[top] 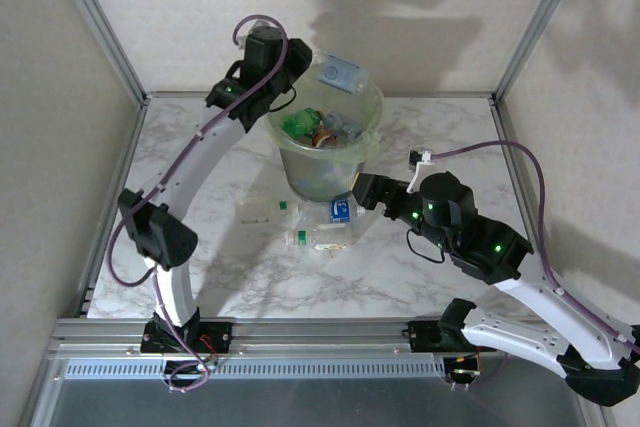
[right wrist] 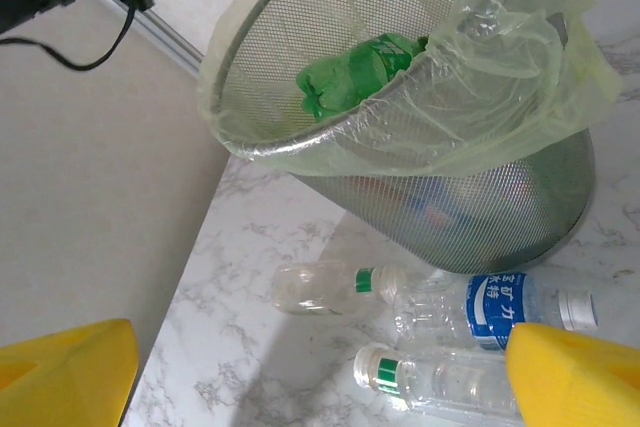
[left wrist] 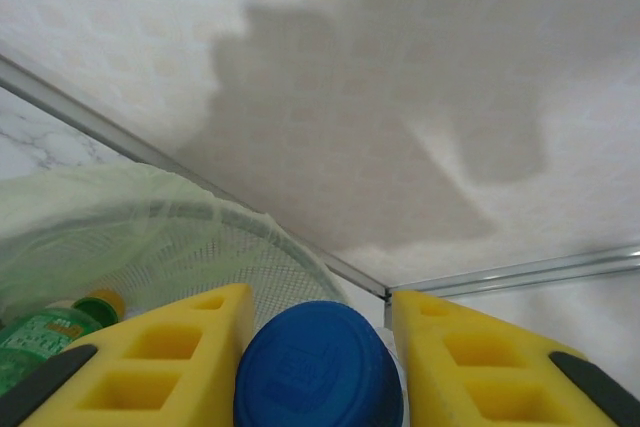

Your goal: Put the plastic bottles in the bin

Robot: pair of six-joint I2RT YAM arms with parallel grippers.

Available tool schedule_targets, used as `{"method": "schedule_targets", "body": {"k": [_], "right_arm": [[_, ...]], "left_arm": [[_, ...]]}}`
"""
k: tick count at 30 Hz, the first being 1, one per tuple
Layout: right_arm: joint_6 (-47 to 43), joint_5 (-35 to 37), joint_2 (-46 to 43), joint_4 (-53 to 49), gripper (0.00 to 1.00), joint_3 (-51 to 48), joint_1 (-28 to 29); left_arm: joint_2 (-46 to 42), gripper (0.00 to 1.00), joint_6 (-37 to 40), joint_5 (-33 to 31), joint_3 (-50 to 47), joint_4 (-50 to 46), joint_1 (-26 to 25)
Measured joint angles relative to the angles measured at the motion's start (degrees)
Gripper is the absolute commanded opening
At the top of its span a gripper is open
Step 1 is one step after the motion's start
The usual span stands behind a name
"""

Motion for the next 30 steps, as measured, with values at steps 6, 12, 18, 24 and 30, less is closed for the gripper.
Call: {"method": "schedule_targets", "body": {"k": [6,12,18,24,30], "right_arm": [[0.0,0.7,0.0,-1.4,0.95,0.0,0.0],[0.0,1.5,-0.3,-2.0,0.95,0.0,0.0],[0.0,1.5,-0.4,-2.4,0.95,0.0,0.0],[0.2,1.5,-0.4,-2.5,0.95,0.0,0.0],[0.1,1.5,-0.1,-1.9,0.98,-0.3,0.0]], "left_arm": [[5.1,0.0,-0.6,0.0,2.9,-3.8,0.0],[5.7,0.53,-0.4,-1.7,3.2,-6.7,0.0],[5.7,0.9,0.3,-2.4,3.3,-6.8,0.0],[5.1,0.91,1.1,-2.6,3.3,-6.8,0.0],[-1.3,0.99,4.9,-3.7,1.7,-6.4,-0.7]]}}
